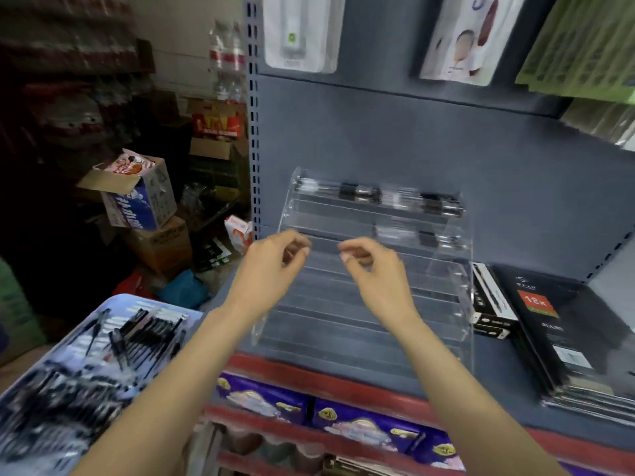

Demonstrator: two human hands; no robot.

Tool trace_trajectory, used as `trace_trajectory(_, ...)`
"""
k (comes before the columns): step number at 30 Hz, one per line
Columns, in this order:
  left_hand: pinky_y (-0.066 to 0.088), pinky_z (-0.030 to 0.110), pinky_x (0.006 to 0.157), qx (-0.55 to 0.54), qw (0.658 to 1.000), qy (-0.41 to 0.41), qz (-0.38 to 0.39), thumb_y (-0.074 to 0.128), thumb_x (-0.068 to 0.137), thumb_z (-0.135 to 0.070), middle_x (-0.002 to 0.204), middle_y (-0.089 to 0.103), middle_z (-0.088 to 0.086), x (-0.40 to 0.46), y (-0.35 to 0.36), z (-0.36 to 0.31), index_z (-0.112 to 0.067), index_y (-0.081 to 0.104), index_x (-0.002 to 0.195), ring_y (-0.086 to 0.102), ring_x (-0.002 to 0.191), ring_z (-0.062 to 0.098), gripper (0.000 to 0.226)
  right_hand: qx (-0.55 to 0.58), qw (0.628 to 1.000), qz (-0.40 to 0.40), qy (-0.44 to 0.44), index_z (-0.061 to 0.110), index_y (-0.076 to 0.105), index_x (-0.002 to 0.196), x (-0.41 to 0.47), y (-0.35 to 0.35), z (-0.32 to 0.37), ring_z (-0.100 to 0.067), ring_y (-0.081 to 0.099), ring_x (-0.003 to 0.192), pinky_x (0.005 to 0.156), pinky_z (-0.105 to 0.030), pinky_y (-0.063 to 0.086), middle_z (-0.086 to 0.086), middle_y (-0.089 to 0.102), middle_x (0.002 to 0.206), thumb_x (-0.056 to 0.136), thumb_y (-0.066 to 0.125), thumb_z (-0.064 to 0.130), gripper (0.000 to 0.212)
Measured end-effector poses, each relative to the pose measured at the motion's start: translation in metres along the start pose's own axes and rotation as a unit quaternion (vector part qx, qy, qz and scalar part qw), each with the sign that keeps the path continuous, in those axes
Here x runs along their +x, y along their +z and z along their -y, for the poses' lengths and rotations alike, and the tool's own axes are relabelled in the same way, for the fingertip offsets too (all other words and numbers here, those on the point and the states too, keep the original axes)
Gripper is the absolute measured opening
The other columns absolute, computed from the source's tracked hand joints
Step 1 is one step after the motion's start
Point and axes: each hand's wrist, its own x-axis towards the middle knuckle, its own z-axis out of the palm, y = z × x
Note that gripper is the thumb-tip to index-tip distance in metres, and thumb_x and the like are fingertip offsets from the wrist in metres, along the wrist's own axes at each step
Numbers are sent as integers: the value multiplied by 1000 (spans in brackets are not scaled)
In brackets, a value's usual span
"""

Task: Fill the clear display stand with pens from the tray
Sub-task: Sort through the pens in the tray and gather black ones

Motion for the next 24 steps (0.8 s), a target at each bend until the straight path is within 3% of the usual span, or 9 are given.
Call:
trace_trajectory(8,49,31,65,16,988,-154,19,56,92,-23,72,65,-1,-110,-122,137,-20,62,88,63,72,16,8,21,991,128,29,16,67,101,-67,177,72,-5,57,78,67,-4,40,3,68,93,92,55,12,16)
trace_trajectory(12,38,20,55,47,975,-213,37,56,91,-19,70,63,0,-154,-164,198,-14,65,92,59,69,19,10,2,981,187,59,13,65,108,-97,258,91,-8,57,84,63,-6,39,-3,67,101,94,52,11,19)
trace_trajectory(14,39,23,56,53,967,-241,64,54,93,-18,68,59,-2,-173,-178,222,-17,64,94,58,67,20,10,-13,969,227,98,12,62,113,-109,292,90,-11,58,94,73,-10,39,-3,65,110,95,50,12,22)
trace_trajectory(16,44,30,64,52,959,-261,102,51,95,-17,82,62,2,-192,-187,243,-13,63,102,58,72,20,14,-30,957,253,136,12,60,116,-120,321,82,-15,58,104,82,-16,42,-3,62,116,96,48,13,23)
trace_trajectory(19,46,38,84,98,950,-247,162,49,96,-18,114,59,9,-215,-191,272,-12,58,115,55,98,25,21,-81,948,246,185,11,58,120,-132,352,61,-18,60,103,83,-21,45,-6,62,115,95,48,12,26)
trace_trajectory(24,24,38,115,212,929,-152,264,46,96,-27,153,26,3,-237,-184,301,-18,34,142,22,141,24,48,-159,922,222,274,14,49,125,-147,376,24,-28,63,94,79,-35,51,-15,56,117,92,55,20,35)
